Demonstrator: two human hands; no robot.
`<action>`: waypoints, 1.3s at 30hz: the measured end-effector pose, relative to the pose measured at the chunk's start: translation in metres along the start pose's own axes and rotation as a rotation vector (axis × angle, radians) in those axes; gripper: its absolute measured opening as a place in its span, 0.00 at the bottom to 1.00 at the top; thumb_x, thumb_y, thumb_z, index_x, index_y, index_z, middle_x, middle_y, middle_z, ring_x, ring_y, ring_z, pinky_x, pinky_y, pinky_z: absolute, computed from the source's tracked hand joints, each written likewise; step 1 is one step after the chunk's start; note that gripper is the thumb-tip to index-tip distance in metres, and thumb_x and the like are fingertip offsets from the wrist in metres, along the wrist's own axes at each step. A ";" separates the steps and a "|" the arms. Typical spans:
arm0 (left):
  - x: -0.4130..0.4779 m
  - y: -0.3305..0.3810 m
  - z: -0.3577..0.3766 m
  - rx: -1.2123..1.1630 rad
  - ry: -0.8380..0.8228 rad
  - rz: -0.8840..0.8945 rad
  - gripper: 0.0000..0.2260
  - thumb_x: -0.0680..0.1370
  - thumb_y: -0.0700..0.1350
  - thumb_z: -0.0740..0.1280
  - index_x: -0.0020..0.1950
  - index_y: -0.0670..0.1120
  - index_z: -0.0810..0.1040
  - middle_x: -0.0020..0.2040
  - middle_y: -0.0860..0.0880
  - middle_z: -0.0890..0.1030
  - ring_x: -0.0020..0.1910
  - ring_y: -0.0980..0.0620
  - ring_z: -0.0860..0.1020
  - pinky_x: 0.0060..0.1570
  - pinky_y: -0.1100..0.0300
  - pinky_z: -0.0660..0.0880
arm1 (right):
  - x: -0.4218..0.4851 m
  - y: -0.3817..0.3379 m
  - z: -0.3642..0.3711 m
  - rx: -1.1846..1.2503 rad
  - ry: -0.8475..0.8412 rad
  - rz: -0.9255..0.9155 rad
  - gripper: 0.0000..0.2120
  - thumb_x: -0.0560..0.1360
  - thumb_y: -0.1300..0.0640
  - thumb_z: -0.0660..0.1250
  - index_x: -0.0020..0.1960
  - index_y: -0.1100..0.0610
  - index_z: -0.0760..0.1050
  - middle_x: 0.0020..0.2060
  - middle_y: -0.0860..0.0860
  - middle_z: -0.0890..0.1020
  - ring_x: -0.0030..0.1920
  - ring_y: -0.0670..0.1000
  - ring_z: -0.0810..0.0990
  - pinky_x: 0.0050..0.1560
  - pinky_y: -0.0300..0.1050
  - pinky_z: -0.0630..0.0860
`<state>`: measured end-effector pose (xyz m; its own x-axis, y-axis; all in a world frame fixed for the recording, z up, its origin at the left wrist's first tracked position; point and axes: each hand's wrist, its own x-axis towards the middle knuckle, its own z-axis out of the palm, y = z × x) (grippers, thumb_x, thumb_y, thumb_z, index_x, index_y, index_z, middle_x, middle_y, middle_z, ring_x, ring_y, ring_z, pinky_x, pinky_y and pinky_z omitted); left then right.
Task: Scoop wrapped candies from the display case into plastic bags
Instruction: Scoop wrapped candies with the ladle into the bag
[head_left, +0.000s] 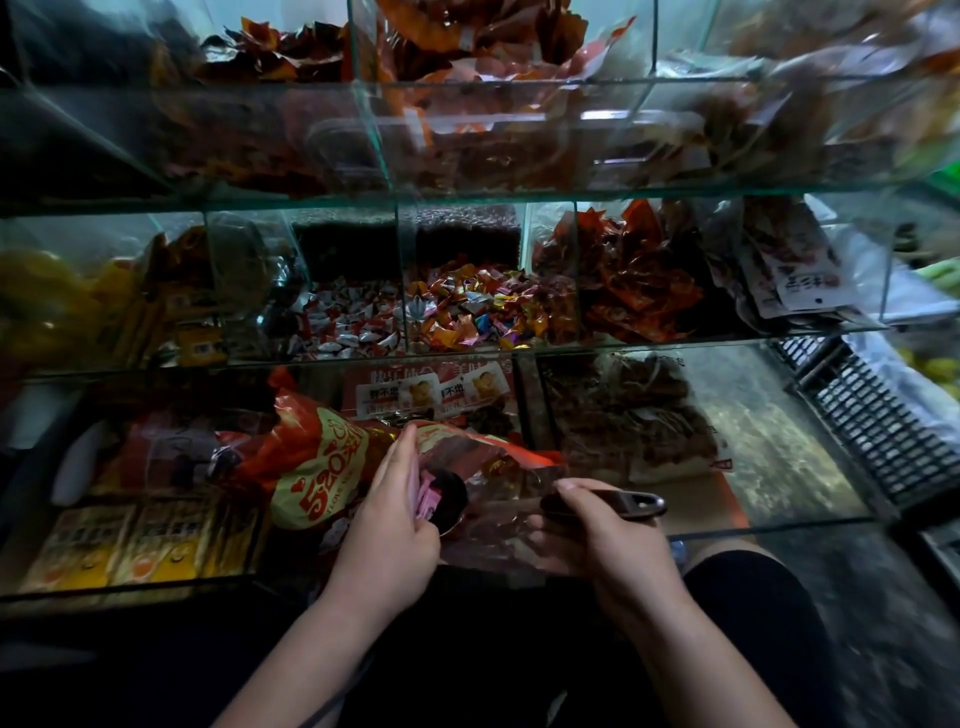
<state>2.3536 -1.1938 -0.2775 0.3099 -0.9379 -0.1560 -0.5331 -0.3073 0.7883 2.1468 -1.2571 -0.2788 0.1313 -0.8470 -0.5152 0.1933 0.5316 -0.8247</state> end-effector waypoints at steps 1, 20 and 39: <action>0.000 0.001 -0.002 0.006 0.010 0.000 0.43 0.77 0.33 0.63 0.82 0.62 0.45 0.76 0.69 0.51 0.69 0.76 0.46 0.59 0.82 0.45 | -0.002 -0.005 -0.005 0.035 0.013 -0.012 0.05 0.79 0.58 0.69 0.48 0.57 0.83 0.40 0.64 0.87 0.41 0.60 0.88 0.36 0.52 0.84; 0.022 0.041 0.001 0.287 0.197 0.204 0.29 0.82 0.62 0.56 0.81 0.56 0.57 0.81 0.61 0.47 0.79 0.59 0.43 0.76 0.49 0.50 | -0.082 -0.097 -0.031 0.233 -0.024 -0.208 0.02 0.72 0.64 0.68 0.45 0.61 0.78 0.33 0.58 0.83 0.33 0.58 0.86 0.33 0.46 0.84; 0.043 0.057 -0.020 0.010 0.313 0.250 0.28 0.83 0.62 0.57 0.81 0.53 0.59 0.79 0.54 0.61 0.77 0.56 0.59 0.74 0.56 0.59 | 0.015 -0.122 0.067 -0.106 0.105 -0.813 0.04 0.77 0.59 0.72 0.45 0.52 0.83 0.44 0.53 0.87 0.49 0.53 0.87 0.51 0.48 0.82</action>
<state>2.3526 -1.2481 -0.2275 0.3939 -0.8900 0.2296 -0.6295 -0.0792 0.7730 2.1906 -1.3338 -0.1701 -0.1028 -0.9660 0.2374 0.0949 -0.2471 -0.9643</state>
